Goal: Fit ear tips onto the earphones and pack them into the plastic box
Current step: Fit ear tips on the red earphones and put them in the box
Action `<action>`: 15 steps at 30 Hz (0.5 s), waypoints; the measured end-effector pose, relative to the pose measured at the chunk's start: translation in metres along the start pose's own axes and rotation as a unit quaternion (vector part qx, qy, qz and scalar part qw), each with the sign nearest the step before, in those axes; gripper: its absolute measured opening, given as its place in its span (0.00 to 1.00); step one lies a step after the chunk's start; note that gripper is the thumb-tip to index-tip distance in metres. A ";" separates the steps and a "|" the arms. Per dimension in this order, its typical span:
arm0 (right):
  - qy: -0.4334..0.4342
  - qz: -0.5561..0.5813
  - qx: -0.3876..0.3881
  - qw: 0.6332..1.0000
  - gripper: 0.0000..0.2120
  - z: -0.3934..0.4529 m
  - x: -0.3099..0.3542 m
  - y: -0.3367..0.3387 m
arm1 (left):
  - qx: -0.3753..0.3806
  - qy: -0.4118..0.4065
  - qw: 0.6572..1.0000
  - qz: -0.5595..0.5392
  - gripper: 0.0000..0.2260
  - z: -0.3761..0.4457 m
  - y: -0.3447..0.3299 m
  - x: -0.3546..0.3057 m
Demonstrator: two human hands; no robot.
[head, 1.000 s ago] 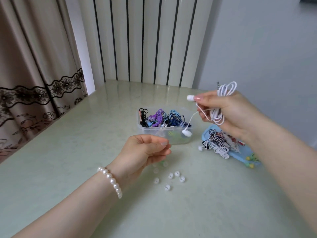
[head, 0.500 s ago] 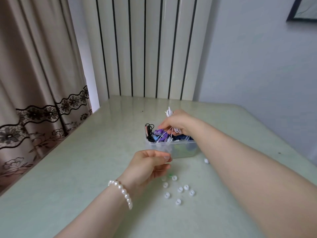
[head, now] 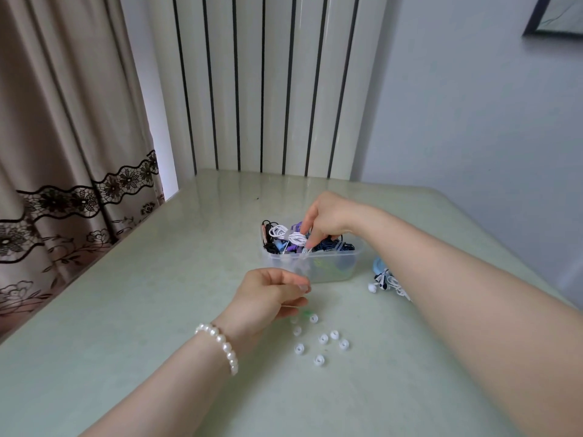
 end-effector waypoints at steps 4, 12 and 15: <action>0.049 0.020 -0.046 0.998 0.11 -0.017 -0.008 0.026 | -0.004 -0.028 0.999 0.040 0.08 -0.001 -0.003 -0.005; -0.026 0.013 -0.199 0.980 0.04 -0.060 -0.120 0.109 | -0.020 -0.067 0.992 0.102 0.09 -0.001 -0.010 -0.005; -0.095 -0.015 -0.201 0.975 0.05 -0.068 -0.169 0.111 | -0.037 -0.079 0.990 0.114 0.09 -0.005 -0.013 -0.010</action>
Point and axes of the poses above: each hand's wrist, its own z-axis towards the middle knuckle, its own y-axis out of the back of the hand, x = y × z, the point moved 8 cm from there along z, towards the middle knuckle, and after that the axes turned 12 degrees about z, right-handed, at the moved point
